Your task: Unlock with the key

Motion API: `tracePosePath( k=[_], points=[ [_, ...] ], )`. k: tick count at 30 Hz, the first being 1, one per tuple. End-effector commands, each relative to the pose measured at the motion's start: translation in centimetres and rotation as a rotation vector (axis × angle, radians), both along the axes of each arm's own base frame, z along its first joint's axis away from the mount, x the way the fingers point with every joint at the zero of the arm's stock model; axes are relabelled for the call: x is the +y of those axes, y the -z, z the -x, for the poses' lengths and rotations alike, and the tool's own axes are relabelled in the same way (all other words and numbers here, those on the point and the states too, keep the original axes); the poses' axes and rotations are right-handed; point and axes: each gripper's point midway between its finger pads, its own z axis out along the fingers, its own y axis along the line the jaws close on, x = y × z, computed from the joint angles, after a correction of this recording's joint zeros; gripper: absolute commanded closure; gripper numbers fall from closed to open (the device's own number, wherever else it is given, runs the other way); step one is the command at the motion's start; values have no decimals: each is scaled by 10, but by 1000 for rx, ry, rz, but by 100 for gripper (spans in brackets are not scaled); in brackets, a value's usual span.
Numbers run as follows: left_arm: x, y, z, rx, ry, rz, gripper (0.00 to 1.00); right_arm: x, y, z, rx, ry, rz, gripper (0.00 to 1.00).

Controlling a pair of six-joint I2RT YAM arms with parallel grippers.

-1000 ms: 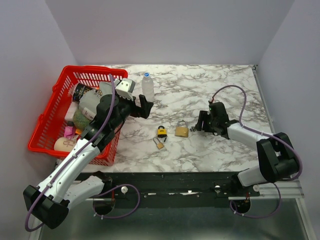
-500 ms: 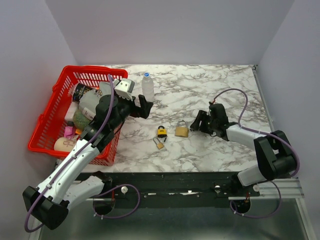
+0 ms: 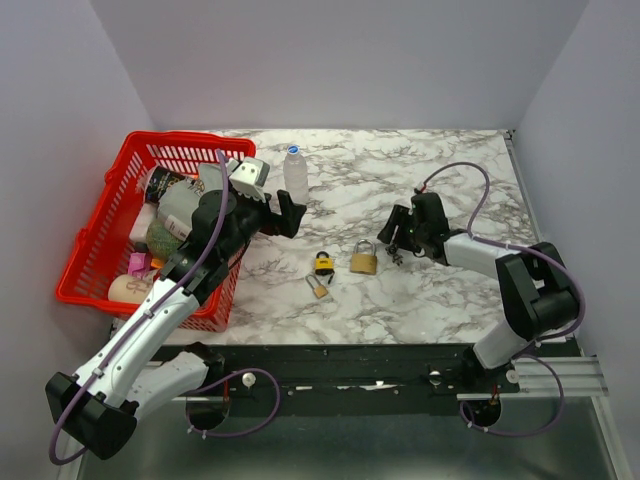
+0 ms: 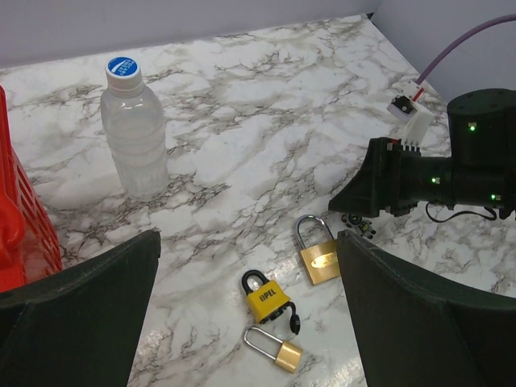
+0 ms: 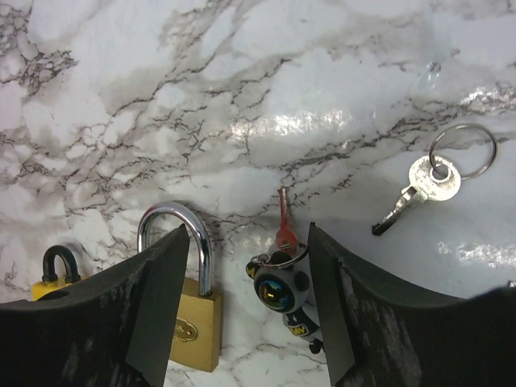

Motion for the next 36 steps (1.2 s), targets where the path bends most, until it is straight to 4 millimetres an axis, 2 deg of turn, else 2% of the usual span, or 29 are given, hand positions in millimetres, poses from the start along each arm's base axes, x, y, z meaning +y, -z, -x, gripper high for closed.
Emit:
tracePosePath(
  k=[1, 4, 6, 11, 14, 19, 28, 36],
  points=[
    [-2, -4, 2, -14, 9, 18, 1, -1, -17, -22, -91, -9, 43, 30],
    [-2, -5, 3, -15, 11, 19, 1, -5, -18, -14, -96, -37, 75, 30],
    [-2, -4, 2, -12, 9, 21, 1, -16, -13, -9, -91, -23, 129, 29],
    [-3, -3, 3, -8, 14, 25, 1, -29, 6, 18, -24, -50, 196, 27],
    [-4, -4, 3, -7, 16, 26, 1, -34, 15, 27, 17, -55, 239, 28],
    [-5, 0, 1, 3, 15, 22, 1, -31, 11, 26, 11, -71, 296, 30],
    [-4, 0, 0, 8, 7, 21, 1, -39, 17, 28, 60, -62, 406, 37],
    [-3, -1, 1, 6, 3, 22, 1, -29, 22, 20, 71, -100, 431, 38]
  ],
)
